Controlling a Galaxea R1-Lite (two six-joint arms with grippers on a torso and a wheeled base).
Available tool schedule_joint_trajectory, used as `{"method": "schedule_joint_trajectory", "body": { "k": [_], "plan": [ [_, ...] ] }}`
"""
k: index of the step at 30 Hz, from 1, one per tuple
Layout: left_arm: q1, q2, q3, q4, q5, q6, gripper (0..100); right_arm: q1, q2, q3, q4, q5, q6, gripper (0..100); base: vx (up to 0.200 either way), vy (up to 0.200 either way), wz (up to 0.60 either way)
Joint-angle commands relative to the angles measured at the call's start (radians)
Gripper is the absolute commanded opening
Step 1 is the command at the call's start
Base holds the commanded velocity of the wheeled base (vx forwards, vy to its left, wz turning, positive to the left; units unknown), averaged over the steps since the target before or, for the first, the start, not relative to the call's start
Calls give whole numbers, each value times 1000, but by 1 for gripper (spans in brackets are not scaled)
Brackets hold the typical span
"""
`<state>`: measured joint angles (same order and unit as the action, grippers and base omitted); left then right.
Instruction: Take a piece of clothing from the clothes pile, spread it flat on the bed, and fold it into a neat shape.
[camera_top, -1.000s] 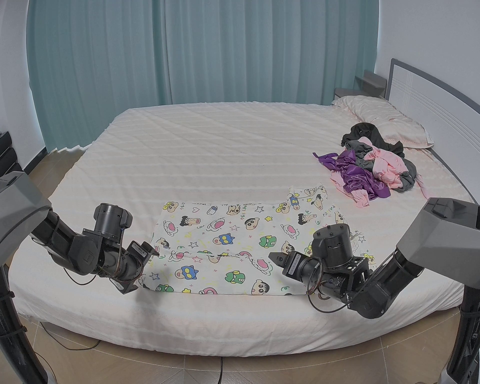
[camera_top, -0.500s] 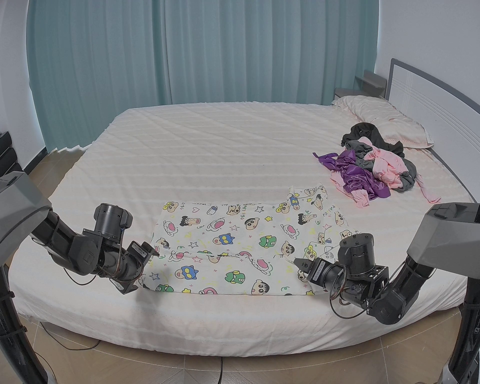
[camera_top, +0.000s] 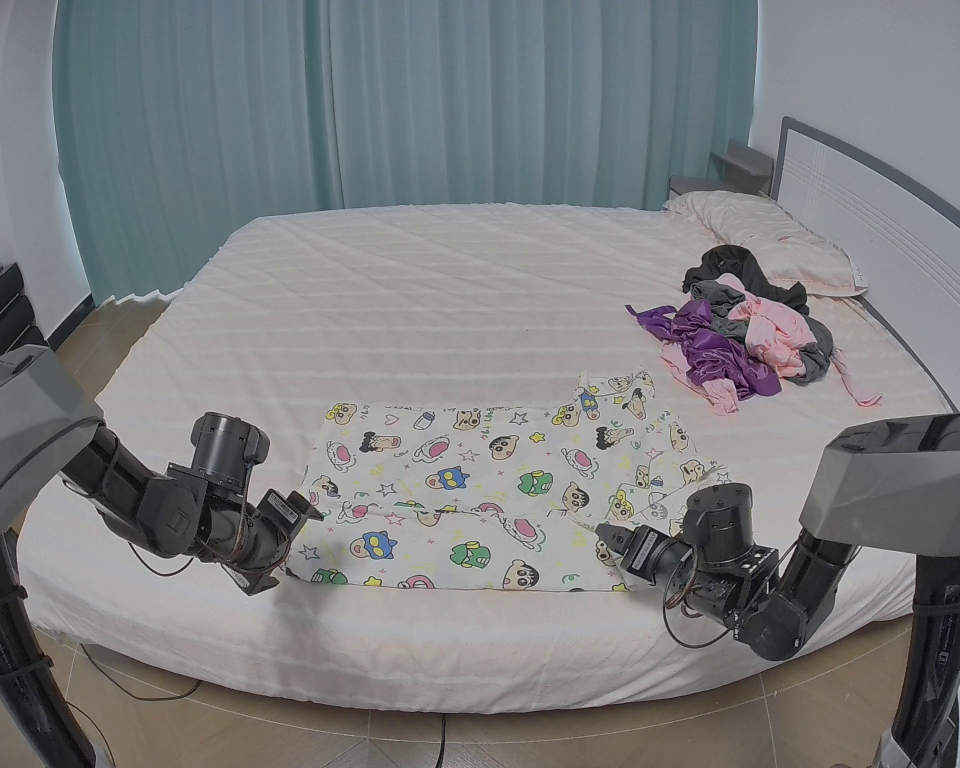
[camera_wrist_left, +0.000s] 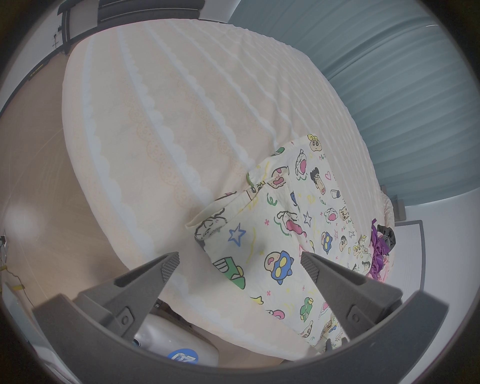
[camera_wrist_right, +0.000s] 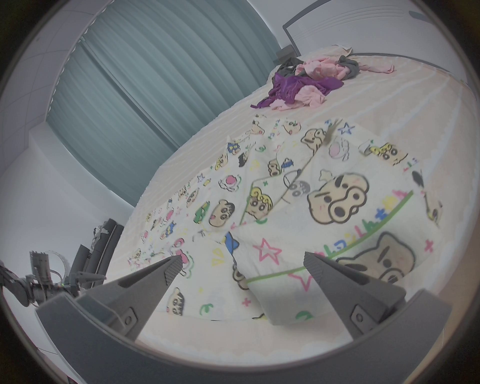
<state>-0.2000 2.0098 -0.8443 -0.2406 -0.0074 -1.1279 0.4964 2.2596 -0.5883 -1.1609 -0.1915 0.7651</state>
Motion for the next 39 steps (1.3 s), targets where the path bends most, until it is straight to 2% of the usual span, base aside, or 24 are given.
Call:
{"method": "schedule_joint_trajectory", "body": {
  "k": [1, 7, 11, 17, 21, 39],
  "plan": [
    [-6, -16, 8, 1, 1, 7, 100, -7, -144, 76, -7, -3, 8, 100, 0, 0, 0],
    [-7, -52, 13, 4, 9, 28, 100, -32, -310, 217, -3, -11, 8, 100, 0, 0, 0],
    [-7, -83, 22, 6, 12, 30, 100, -104, -351, 324, -7, -3, 23, 100, 0, 0, 0],
    [-7, -112, 37, -2, -16, 19, 100, -222, -347, 335, -45, 24, 46, 100, 0, 0, 0],
    [-7, -117, 40, -2, -23, 10, 100, -222, -344, 347, -49, 40, 46, 100, 0, 0, 0],
    [-7, -118, 40, 3, -43, 8, 100, -225, -345, 347, -51, 56, 53, 100, 200, 0, 0]
  ]
}}
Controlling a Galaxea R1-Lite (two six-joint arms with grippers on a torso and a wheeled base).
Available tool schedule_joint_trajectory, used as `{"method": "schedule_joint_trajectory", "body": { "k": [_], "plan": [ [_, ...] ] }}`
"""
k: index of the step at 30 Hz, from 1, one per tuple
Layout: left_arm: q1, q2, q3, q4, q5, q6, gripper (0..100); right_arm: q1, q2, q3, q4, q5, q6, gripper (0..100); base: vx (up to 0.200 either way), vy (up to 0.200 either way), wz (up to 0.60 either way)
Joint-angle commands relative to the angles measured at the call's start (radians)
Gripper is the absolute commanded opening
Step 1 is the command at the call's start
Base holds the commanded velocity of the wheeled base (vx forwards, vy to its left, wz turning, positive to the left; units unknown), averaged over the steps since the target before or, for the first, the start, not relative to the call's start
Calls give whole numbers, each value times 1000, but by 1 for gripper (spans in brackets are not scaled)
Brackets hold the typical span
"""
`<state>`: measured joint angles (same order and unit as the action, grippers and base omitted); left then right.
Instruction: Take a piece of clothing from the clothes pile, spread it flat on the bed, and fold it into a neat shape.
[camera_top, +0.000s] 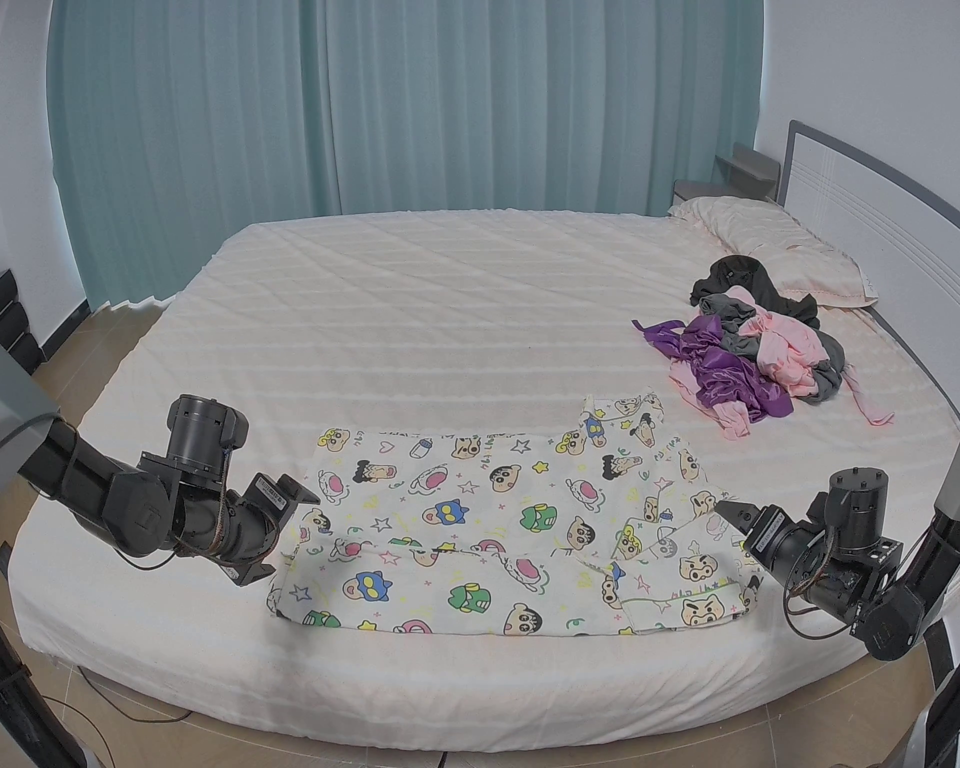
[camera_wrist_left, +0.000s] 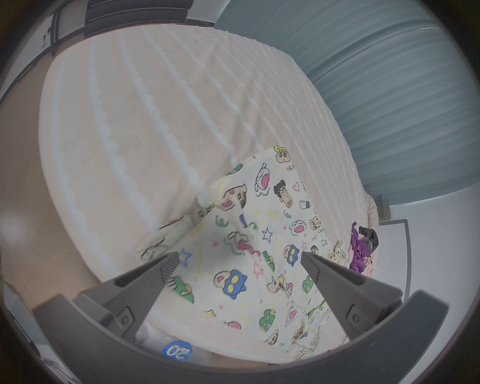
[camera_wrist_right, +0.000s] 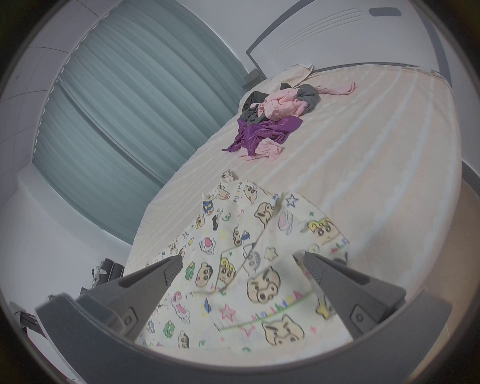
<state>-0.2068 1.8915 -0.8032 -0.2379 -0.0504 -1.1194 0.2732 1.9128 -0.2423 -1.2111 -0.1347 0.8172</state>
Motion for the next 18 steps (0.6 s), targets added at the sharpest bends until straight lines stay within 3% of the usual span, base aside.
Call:
{"method": "schedule_joint_trajectory", "body": {
  "k": [1, 4, 9, 11, 15, 18],
  "plan": [
    [0, 0, -1, 0, 0, 0, 100, -2, 0, 2, -1, 0, 0, 100, 200, 0, 0],
    [0, 0, -1, -1, 6, 3, 100, 1, 0, 2, -1, 1, 2, 100, 200, 0, 0],
    [1, 0, 24, -3, 0, 27, 100, -2, 5, 3, -1, 1, 2, 100, 0, 0, 0],
    [6, -2, 38, -1, 0, 78, 100, 1, 5, 5, -1, 1, 0, 100, 0, 0, 0],
    [41, 1, 159, -46, -35, 332, 100, 4, 6, 6, 1, 3, 2, 100, 0, 0, 0],
    [49, 28, 210, -139, -69, 423, 100, 6, 9, 8, 1, 13, 2, 100, 0, 0, 0]
  ]
}}
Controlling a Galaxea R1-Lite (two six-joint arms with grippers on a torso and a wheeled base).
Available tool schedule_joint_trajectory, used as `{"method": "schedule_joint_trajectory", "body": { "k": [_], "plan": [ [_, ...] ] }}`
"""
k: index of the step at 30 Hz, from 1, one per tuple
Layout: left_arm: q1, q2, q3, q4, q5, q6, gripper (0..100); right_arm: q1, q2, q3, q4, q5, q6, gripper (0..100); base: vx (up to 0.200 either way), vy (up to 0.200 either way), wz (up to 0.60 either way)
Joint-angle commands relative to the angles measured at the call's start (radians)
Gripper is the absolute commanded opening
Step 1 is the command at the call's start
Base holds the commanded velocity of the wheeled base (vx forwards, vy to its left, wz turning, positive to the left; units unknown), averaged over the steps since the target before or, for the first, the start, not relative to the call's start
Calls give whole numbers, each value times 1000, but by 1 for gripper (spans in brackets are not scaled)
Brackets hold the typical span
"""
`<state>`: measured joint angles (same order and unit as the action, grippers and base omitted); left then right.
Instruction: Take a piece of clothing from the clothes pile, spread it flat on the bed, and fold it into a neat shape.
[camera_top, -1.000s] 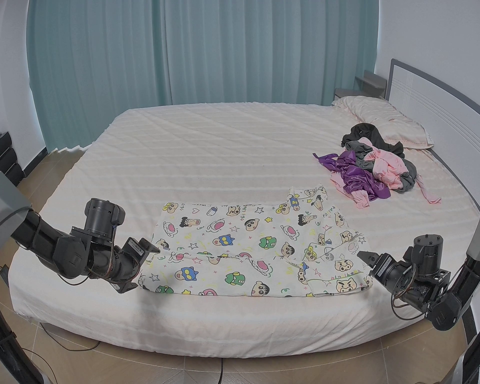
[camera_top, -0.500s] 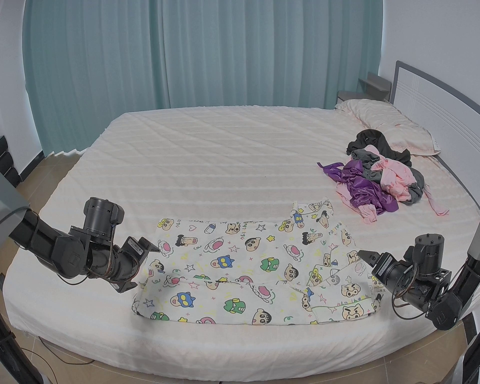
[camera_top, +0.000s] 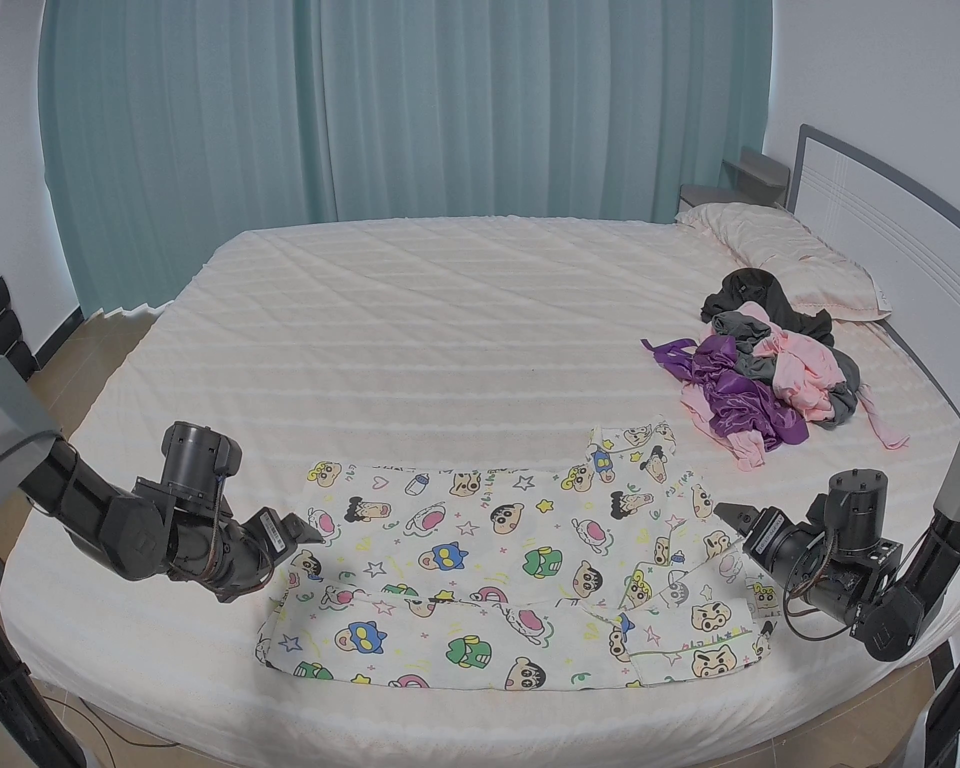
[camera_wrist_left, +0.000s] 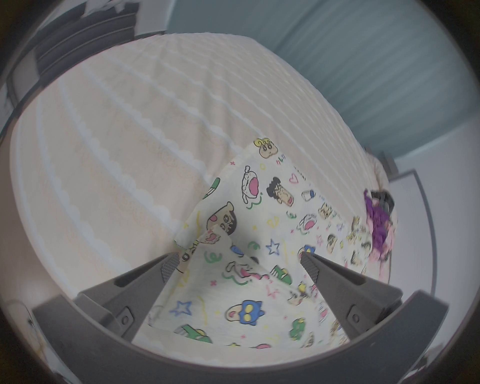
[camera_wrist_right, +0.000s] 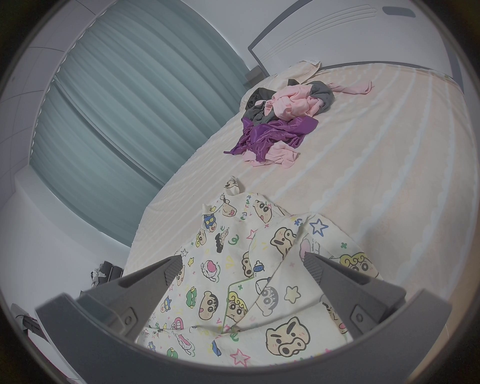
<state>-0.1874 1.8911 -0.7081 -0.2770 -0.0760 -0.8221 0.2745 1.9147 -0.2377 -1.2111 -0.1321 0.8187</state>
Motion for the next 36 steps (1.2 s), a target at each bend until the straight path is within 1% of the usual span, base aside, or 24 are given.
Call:
{"method": "schedule_joint_trajectory", "body": {
  "k": [1, 2, 3, 4, 5, 7, 8, 25, 26, 28, 33, 34, 36],
  "plan": [
    [29, 34, 124, -119, -45, 136, 100, 5, 7, 4, 1, 14, 0, 100, 0, 0, 0],
    [28, 46, 148, -151, -45, 166, 100, 5, 7, 14, 1, 23, 0, 100, 0, 0, 0],
    [28, 46, 148, -151, -45, 166, 100, 5, 7, 14, 1, 23, 0, 100, 0, 0, 0],
    [33, 65, 171, -177, -47, 232, 100, 3, 7, 20, -1, 34, 0, 100, 0, 0, 0],
    [37, 74, 177, -182, -45, 265, 100, 5, 7, 21, -1, 35, 0, 100, 0, 0, 0],
    [46, 94, 180, -183, -38, 321, 100, 11, 12, 23, 1, 37, 0, 100, 0, 0, 0],
    [46, 99, 182, -183, -38, 330, 100, 12, 17, 23, -1, 37, 0, 100, 0, 0, 0],
    [34, 97, 206, -185, -36, 342, 100, 31, 47, 26, -2, 39, 2, 100, 0, 0, 0],
    [34, 97, 205, -185, -34, 342, 0, 31, 47, 28, -2, 39, 2, 100, 0, 0, 0],
    [34, 95, 205, -183, -31, 342, 0, 31, 46, 28, -2, 39, 2, 100, 0, 0, 0],
    [33, 91, 210, -182, 4, 344, 0, 31, 46, 28, -2, 39, 2, 100, 0, 0, 0],
    [25, 91, 213, -176, 31, 344, 0, 32, 44, 28, -2, 39, 2, 100, 0, 0, 0],
    [20, 91, 217, -174, 50, 345, 0, 32, 41, 28, -2, 39, 0, 100, 0, 0, 0]
  ]
}}
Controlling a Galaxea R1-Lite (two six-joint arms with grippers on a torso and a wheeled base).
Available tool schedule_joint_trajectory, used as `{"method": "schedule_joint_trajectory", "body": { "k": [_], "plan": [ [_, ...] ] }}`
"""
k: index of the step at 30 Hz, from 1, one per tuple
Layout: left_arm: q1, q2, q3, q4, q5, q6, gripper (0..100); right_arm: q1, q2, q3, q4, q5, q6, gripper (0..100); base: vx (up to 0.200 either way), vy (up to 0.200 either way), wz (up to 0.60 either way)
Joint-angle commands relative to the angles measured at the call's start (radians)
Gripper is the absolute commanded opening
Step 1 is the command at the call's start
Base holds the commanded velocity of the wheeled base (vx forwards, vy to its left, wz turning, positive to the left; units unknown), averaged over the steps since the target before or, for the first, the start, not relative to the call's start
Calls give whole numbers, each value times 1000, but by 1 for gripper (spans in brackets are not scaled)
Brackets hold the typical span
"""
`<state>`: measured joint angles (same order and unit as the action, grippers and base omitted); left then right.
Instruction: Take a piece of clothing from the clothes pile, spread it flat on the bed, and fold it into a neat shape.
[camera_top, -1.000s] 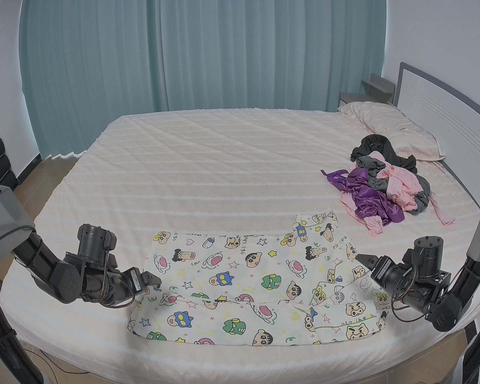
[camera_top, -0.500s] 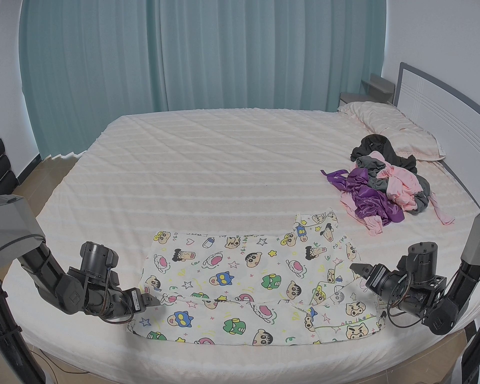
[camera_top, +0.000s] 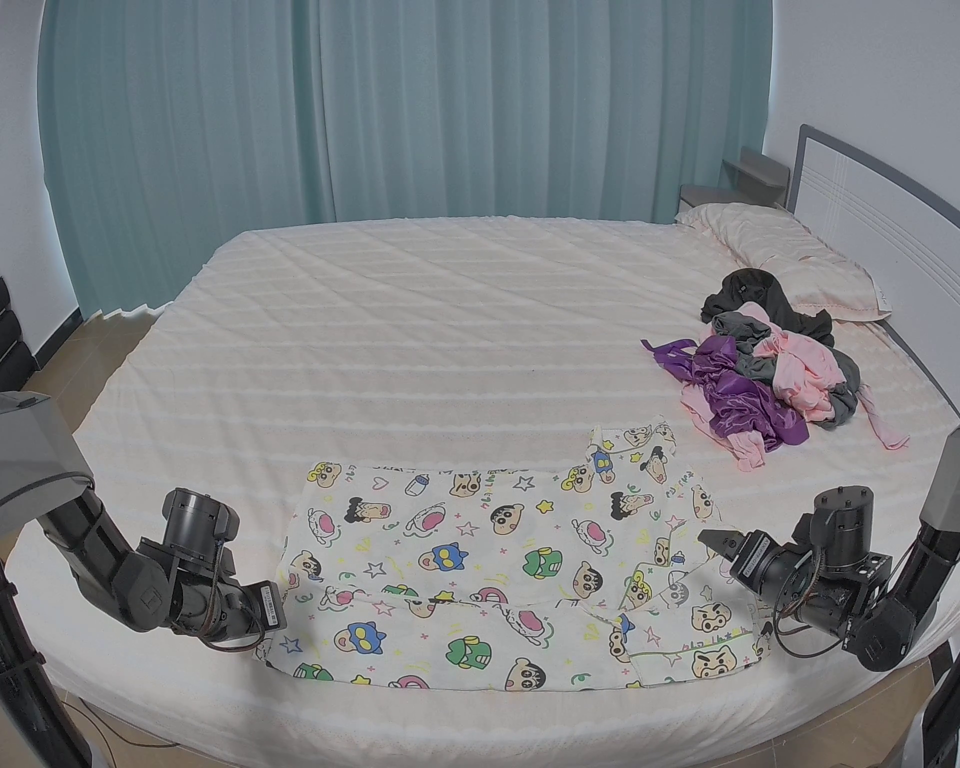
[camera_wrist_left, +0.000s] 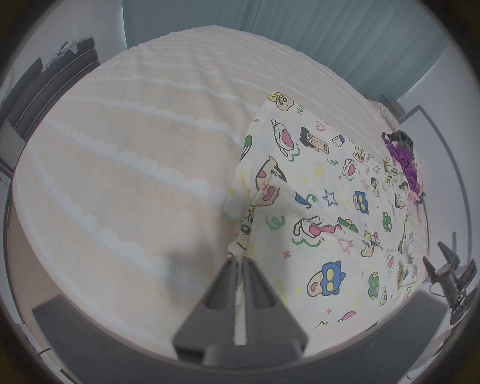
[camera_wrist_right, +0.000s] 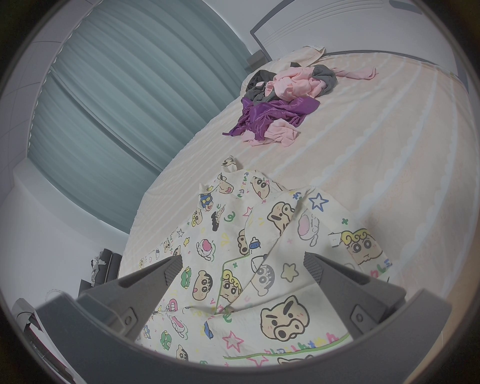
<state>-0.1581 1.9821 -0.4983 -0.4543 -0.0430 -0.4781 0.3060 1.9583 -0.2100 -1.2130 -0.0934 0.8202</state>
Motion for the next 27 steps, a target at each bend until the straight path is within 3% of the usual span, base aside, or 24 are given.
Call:
{"method": "schedule_joint_trajectory", "body": {
  "k": [1, 7, 13, 25, 26, 27],
  "plan": [
    [-9, 0, 9, 3, 23, 3, 0, 1, -2, 0, 0, 0, -1, 100, 0, 0, 0],
    [-11, -2, 41, 11, 38, 61, 0, -1, -4, 0, 0, -2, -1, 100, 0, 0, 0],
    [-31, -9, 55, 45, 118, 93, 0, -1, -2, 0, 0, -2, -1, 100, 0, 0, 0],
    [-31, -32, 44, 35, 109, 84, 0, -1, -1, 0, 0, -2, -1, 100, 0, 0, 0],
    [-31, -40, 52, 34, 104, 87, 100, -1, -1, 0, 0, -2, -1, 100, 0, 0, 0],
    [-31, -46, 57, 34, 97, 92, 100, -1, 1, 0, 0, -2, -1, 100, 0, 0, 0]
  ]
}}
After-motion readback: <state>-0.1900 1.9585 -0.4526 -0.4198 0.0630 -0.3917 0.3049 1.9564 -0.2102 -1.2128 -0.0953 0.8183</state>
